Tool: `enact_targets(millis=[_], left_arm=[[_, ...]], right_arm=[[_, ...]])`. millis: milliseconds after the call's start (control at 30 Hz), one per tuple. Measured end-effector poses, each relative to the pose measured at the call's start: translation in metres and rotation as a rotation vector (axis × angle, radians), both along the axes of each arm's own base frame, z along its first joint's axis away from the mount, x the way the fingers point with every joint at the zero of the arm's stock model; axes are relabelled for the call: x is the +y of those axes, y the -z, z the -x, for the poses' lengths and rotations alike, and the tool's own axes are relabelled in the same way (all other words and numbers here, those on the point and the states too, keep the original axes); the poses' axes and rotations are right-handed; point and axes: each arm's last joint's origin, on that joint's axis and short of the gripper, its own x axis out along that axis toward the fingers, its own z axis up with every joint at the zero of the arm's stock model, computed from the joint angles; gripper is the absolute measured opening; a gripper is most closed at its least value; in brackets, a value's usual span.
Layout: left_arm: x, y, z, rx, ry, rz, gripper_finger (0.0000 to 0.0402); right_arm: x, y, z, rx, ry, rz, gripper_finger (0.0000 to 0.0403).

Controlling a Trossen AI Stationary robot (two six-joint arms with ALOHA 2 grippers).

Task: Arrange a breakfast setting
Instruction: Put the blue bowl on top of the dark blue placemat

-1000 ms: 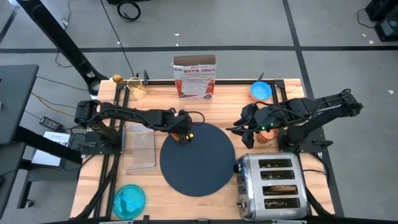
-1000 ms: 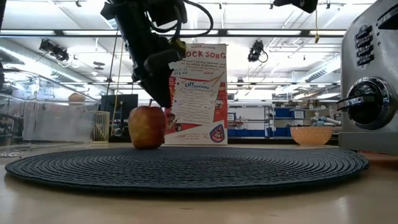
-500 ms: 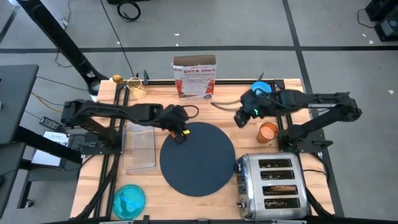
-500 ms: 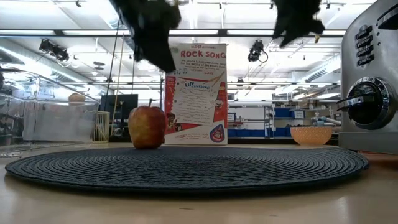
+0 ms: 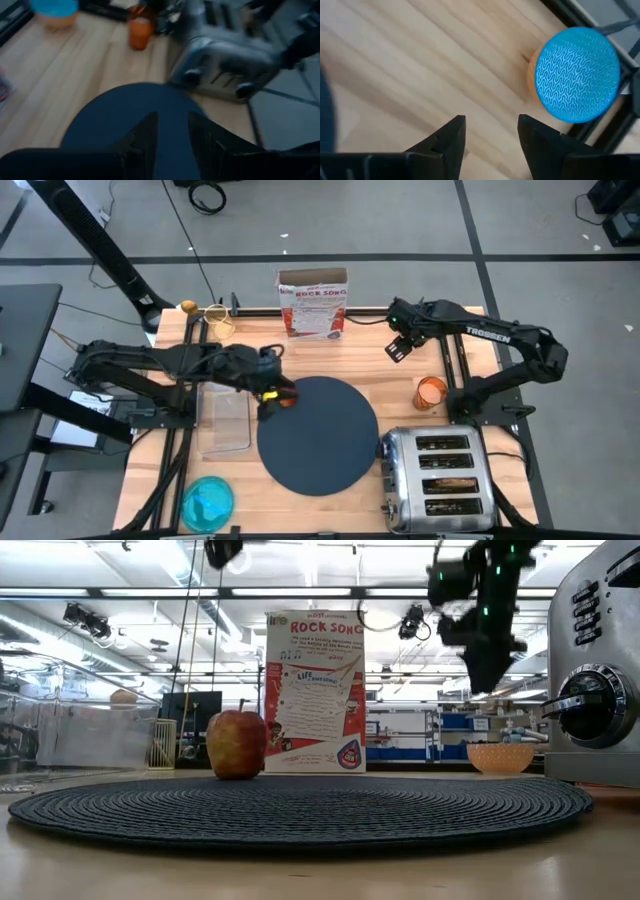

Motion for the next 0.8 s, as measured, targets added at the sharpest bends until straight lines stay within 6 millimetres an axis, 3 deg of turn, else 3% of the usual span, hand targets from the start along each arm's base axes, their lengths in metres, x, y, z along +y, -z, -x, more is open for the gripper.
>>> enact_targets(millis=[133, 367, 533, 800], left_arm=[[-0.014, -0.008, 0.002, -0.068, 0.044, 0.029, 0.0115], [-0.026, -0.012, 0.001, -0.114, 0.068, 0.071, 0.0114], [-0.026, -0.012, 0.001, -0.114, 0.046, 0.100, 0.0114], [-0.026, -0.013, 0.000, -0.129, 0.047, 0.104, 0.0114]], right_arm=[[-0.021, 0.025, 0.008, -0.016, 0.031, -0.014, 0.0218], [-0.047, 0.061, 0.018, 0.167, 0.040, -0.026, 0.0257], [-0.040, 0.069, 0.016, 0.223, 0.025, 0.003, 0.0250], [-0.039, 0.085, 0.011, 0.158, 0.142, 0.158, 0.0229]])
